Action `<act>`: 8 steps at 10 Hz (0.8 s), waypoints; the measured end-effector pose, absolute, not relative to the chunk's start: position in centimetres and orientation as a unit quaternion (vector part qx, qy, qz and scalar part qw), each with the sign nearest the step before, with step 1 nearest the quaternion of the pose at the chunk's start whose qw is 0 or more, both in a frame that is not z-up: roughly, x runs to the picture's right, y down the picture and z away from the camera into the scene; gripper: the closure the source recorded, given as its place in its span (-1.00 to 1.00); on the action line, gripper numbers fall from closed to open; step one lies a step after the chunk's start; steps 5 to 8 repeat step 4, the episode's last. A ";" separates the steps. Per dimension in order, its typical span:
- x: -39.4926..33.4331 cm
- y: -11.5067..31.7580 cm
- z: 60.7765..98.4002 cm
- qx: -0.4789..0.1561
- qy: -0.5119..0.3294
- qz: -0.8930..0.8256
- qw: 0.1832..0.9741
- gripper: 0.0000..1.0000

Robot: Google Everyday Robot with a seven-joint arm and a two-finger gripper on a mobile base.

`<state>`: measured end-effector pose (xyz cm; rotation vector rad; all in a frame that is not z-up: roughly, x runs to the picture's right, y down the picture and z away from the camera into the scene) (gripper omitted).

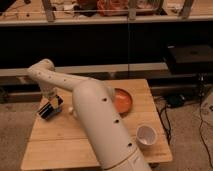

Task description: Place the eraser on the white sponge

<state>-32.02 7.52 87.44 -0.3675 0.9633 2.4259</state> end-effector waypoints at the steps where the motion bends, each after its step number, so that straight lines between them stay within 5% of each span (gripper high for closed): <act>1: -32.0 7.5 87.5 -0.136 0.355 0.891 0.248 -0.60; 8: -31.9 7.2 87.4 -0.138 0.355 0.892 0.242 -0.60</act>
